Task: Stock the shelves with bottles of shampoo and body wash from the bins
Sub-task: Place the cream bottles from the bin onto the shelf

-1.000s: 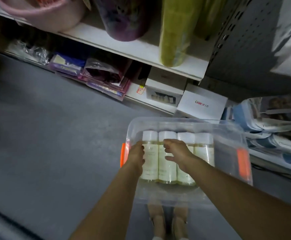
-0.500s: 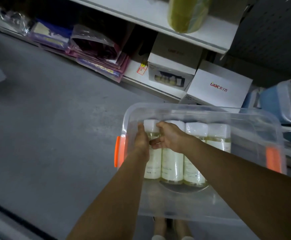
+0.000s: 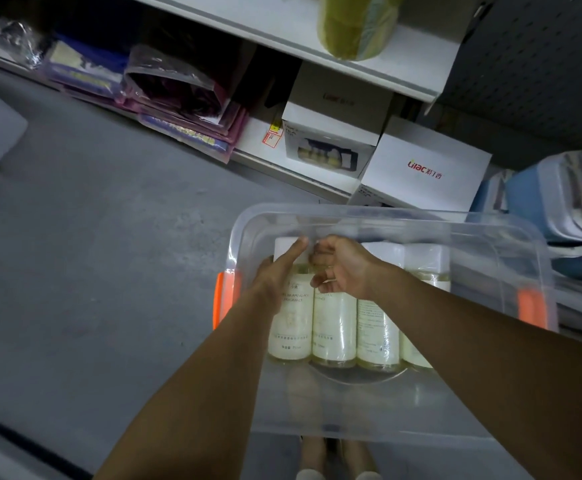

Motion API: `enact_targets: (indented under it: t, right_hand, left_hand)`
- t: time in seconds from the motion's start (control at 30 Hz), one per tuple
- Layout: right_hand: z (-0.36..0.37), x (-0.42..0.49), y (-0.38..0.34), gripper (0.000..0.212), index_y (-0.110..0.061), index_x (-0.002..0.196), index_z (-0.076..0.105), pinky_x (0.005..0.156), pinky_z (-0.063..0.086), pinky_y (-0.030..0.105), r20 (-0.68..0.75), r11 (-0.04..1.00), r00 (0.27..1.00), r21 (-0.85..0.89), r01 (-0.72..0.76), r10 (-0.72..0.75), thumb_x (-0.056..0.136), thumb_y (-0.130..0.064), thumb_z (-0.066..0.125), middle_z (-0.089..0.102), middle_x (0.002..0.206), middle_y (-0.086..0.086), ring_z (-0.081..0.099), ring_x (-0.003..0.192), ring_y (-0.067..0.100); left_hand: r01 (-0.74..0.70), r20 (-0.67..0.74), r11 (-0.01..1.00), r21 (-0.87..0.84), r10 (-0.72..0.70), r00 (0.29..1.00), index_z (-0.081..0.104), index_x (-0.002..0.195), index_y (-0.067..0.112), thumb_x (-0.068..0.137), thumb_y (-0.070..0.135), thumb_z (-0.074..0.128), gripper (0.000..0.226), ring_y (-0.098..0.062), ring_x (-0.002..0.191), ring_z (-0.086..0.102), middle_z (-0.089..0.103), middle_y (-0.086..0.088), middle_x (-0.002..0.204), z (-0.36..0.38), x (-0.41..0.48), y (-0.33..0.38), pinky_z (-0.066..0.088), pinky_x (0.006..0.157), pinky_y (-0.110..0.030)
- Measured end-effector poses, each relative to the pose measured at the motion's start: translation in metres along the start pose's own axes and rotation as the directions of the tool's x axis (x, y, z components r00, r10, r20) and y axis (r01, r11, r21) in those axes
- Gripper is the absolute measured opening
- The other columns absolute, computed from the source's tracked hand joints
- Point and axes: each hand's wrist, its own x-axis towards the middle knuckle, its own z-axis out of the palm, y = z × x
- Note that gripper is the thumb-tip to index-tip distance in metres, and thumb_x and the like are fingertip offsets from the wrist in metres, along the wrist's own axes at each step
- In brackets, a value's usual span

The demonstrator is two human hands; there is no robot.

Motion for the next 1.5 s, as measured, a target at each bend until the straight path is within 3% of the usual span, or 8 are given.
enact_targets:
  t: [0.13, 0.27, 0.43, 0.6, 0.87, 1.13, 1.3, 1.5]
  right_hand:
    - [-0.016, -0.007, -0.001, 0.033, -0.005, 0.120, 0.061, 0.057, 0.046, 0.031, -0.056, 0.998, 0.997, -0.039, 0.051, -0.053, 0.100, -0.023, 0.042, 0.068, 0.105, 0.013, 0.055, 0.061, 0.021]
    - [-0.010, -0.015, 0.001, 0.028, -0.009, 0.118, 0.062, 0.057, 0.046, 0.030, -0.023, 0.998, 0.998, -0.009, 0.060, -0.061, 0.100, -0.024, 0.048, 0.067, 0.087, 0.009, 0.057, 0.063, 0.021]
    - [-0.015, -0.033, 0.009, 0.026, -0.020, 0.118, 0.064, 0.063, 0.049, 0.032, -0.038, 0.991, 0.991, -0.019, 0.129, -0.130, 0.102, -0.025, 0.044, 0.064, 0.100, 0.011, 0.058, 0.078, 0.022]
    - [-0.021, -0.057, 0.015, 0.021, -0.027, 0.106, 0.069, 0.101, 0.046, 0.045, -0.110, 0.984, 0.978, -0.027, 0.174, -0.176, 0.101, -0.030, 0.049, 0.062, 0.124, 0.003, 0.055, 0.118, 0.019]
    - [0.002, -0.140, 0.001, 0.054, -0.020, 0.116, 0.069, 0.101, 0.049, 0.047, -0.081, 0.989, 0.987, -0.065, 0.133, -0.138, 0.099, -0.060, 0.037, 0.075, 0.107, 0.007, 0.069, 0.105, 0.026]
    - [0.017, -0.248, -0.019, 0.063, -0.016, 0.110, 0.069, 0.092, 0.055, 0.048, -0.062, 0.985, 0.983, -0.002, 0.171, -0.171, 0.097, -0.065, 0.032, 0.076, 0.099, 0.013, 0.072, 0.095, 0.031]
    - [0.038, -0.320, -0.035, 0.058, -0.018, 0.109, 0.067, 0.090, 0.056, 0.047, -0.060, 0.965, 0.964, 0.029, 0.261, -0.259, 0.099, -0.062, 0.031, 0.077, 0.093, 0.011, 0.072, 0.089, 0.028]
    - [0.049, -0.408, -0.066, 0.058, -0.017, 0.103, 0.067, 0.083, 0.057, 0.043, -0.056, 0.915, 0.914, 0.012, 0.402, -0.401, 0.098, -0.063, 0.033, 0.076, 0.078, 0.007, 0.071, 0.076, 0.025]
  left_hand:
    - [-0.181, 0.107, 0.983, -0.005, 0.181, 0.978, 0.062, 0.125, 0.014, 0.052, 0.058, 0.092, 0.090, -0.034, 0.093, 0.074, 0.075, -0.012, 0.106, 0.003, -0.034, 0.009, 0.058, 0.085, -0.057]
    - [-0.264, -0.020, 0.963, 0.060, 0.266, 0.964, 0.057, 0.123, 0.019, 0.065, 0.037, 0.090, 0.069, -0.026, 0.089, 0.075, 0.075, -0.005, 0.102, 0.003, -0.050, 0.003, 0.062, 0.077, -0.046]
    - [-0.454, 0.037, 0.868, 0.203, 0.456, 0.889, 0.060, 0.119, 0.031, 0.076, 0.039, 0.084, 0.050, -0.015, 0.092, 0.073, 0.074, 0.003, 0.103, 0.003, -0.077, 0.002, 0.061, 0.078, -0.036]
    - [-0.530, 0.034, 0.815, 0.233, 0.538, 0.842, 0.059, 0.115, 0.038, 0.077, 0.034, 0.084, 0.046, -0.013, 0.098, 0.070, 0.072, 0.006, 0.108, 0.008, -0.118, -0.001, 0.058, 0.084, -0.035]
    - [-0.541, 0.025, 0.840, 0.049, 0.540, 0.841, 0.071, 0.109, 0.010, 0.086, 0.037, 0.076, 0.036, -0.021, 0.091, 0.074, 0.077, -0.006, 0.098, 0.016, -0.215, 0.057, 0.059, 0.075, -0.033]
    - [-0.424, -0.004, 0.896, 0.135, 0.428, 0.904, 0.065, 0.100, 0.022, 0.082, 0.068, 0.062, 0.050, -0.019, 0.081, 0.071, 0.073, -0.003, 0.087, 0.015, -0.316, 0.120, 0.059, 0.068, -0.032]
    - [-0.426, -0.001, 0.888, 0.173, 0.433, 0.902, 0.063, 0.114, 0.019, 0.073, 0.080, 0.060, 0.074, -0.020, 0.086, 0.073, 0.075, -0.005, 0.098, 0.009, -0.388, 0.143, 0.058, 0.061, -0.029]
    - [-0.497, 0.033, 0.849, 0.177, 0.500, 0.866, 0.060, 0.126, 0.017, 0.060, 0.090, 0.060, 0.099, -0.023, 0.094, 0.071, 0.073, -0.007, 0.107, 0.011, -0.482, 0.183, 0.060, 0.079, -0.040]
